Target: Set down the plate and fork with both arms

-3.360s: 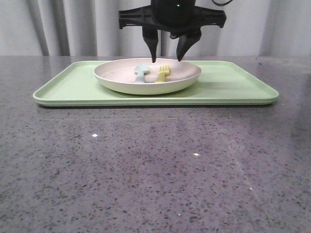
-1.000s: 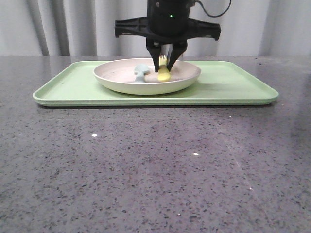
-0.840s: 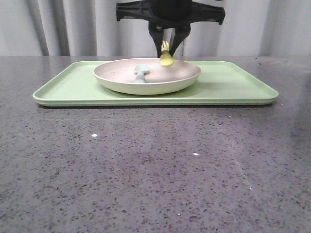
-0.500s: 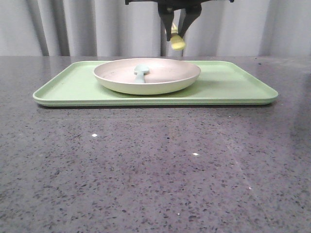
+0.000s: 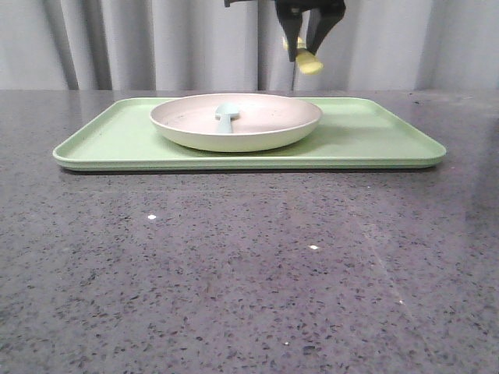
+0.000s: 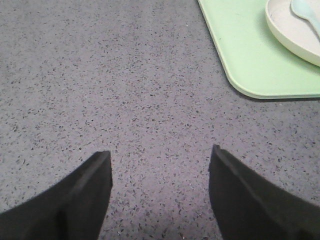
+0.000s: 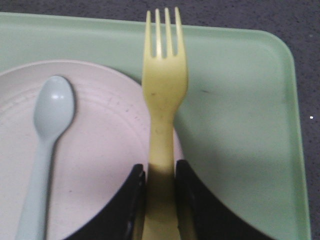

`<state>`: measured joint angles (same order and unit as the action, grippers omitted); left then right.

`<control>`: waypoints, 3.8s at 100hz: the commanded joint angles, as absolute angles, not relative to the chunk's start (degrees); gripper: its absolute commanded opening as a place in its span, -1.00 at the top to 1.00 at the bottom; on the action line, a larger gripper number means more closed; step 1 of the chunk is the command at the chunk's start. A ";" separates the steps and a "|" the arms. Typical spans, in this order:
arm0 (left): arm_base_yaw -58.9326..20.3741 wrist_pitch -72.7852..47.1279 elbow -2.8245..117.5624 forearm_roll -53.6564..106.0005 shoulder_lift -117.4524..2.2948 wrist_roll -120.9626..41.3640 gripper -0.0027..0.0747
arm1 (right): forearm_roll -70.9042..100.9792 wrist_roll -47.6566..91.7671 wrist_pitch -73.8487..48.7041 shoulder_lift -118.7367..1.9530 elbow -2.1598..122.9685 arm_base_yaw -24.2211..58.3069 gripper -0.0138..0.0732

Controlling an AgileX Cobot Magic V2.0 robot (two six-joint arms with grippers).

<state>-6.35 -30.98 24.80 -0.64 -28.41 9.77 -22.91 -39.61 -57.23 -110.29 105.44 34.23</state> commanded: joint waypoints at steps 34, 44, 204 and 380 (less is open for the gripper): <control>-6.29 -27.12 26.34 -0.71 -28.61 10.33 -0.15 | -25.56 -38.86 -54.05 -106.37 98.60 28.90 0.73; -6.29 -27.12 26.34 -0.71 -28.61 10.33 -0.15 | -25.27 -38.86 -53.03 -106.37 96.41 28.83 0.73; -6.29 -27.12 26.34 -0.71 -28.61 10.33 -0.15 | -27.10 -38.82 -52.32 -98.82 93.00 28.83 0.15; -6.29 -27.12 26.34 -0.71 -28.61 10.33 -0.11 | -40.85 -43.61 -57.44 -24.07 36.89 28.83 0.53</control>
